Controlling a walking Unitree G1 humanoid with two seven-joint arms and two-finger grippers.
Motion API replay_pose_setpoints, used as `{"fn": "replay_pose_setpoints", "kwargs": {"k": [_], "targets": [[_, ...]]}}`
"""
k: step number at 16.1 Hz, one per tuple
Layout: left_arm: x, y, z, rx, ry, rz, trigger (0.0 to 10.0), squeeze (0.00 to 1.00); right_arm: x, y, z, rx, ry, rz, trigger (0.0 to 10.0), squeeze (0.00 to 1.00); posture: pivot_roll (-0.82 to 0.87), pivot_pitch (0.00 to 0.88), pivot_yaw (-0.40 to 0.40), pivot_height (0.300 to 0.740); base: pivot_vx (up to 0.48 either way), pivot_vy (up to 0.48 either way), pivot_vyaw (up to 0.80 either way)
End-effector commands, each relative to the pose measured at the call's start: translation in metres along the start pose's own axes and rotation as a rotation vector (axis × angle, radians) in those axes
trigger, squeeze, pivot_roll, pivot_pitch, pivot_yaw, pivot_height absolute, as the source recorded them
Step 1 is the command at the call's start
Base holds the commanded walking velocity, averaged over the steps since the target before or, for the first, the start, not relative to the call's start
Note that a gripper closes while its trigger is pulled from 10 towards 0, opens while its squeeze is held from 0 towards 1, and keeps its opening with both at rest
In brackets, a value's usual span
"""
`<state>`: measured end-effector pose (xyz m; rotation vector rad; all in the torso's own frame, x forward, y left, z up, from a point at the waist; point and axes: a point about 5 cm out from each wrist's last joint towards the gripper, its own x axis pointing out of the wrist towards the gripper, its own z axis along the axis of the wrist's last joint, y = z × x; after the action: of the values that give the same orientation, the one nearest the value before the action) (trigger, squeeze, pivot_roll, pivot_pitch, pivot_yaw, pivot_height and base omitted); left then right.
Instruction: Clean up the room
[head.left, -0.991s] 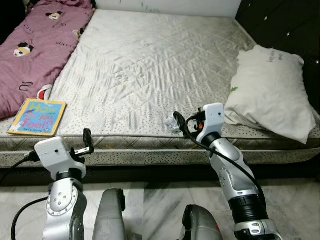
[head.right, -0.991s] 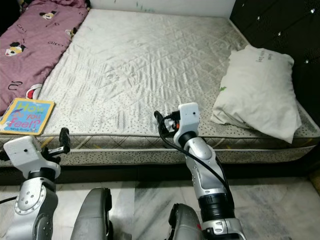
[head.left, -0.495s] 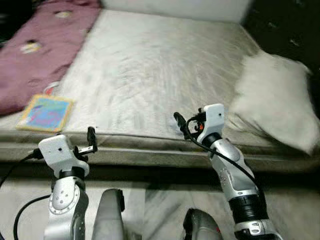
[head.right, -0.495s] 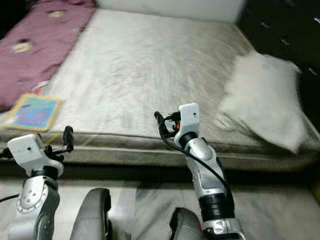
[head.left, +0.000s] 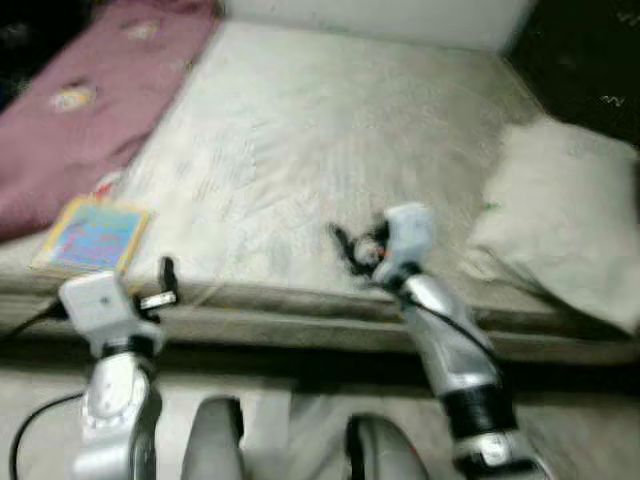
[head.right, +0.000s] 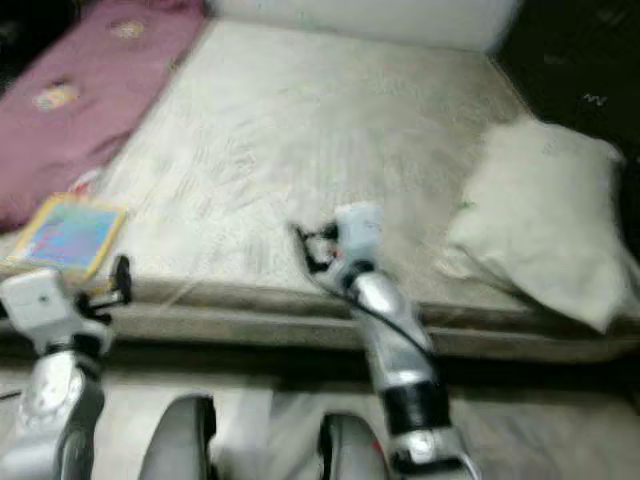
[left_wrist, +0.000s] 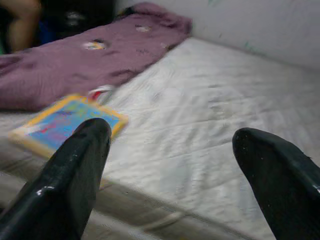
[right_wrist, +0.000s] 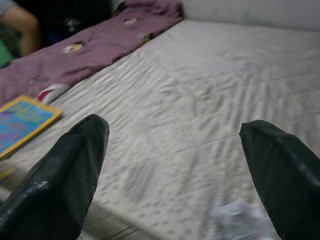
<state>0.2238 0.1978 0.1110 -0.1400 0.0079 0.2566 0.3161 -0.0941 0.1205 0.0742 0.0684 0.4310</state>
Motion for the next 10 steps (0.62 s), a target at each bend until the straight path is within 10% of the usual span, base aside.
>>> {"fn": "replay_pose_setpoints", "kwargs": {"k": [1,10], "targets": [[-0.0005,-0.0104,-0.0015,-0.018,0.01,-0.035,10.0,0.0,-0.0067,-0.0176,-0.0025,-0.005,0.012,-0.055,10.0,0.0,-0.01,0.036,-0.096,0.622,0.398,0.0,0.0],[0.0001,-0.0151,-0.0051,-0.026,0.031,-0.056,10.0,0.0,-0.005,-0.0191,-0.0051,-0.008,0.022,-0.067,10.0,0.0,-0.01,0.032,-0.102,0.622,0.168,0.0,0.0]]}}
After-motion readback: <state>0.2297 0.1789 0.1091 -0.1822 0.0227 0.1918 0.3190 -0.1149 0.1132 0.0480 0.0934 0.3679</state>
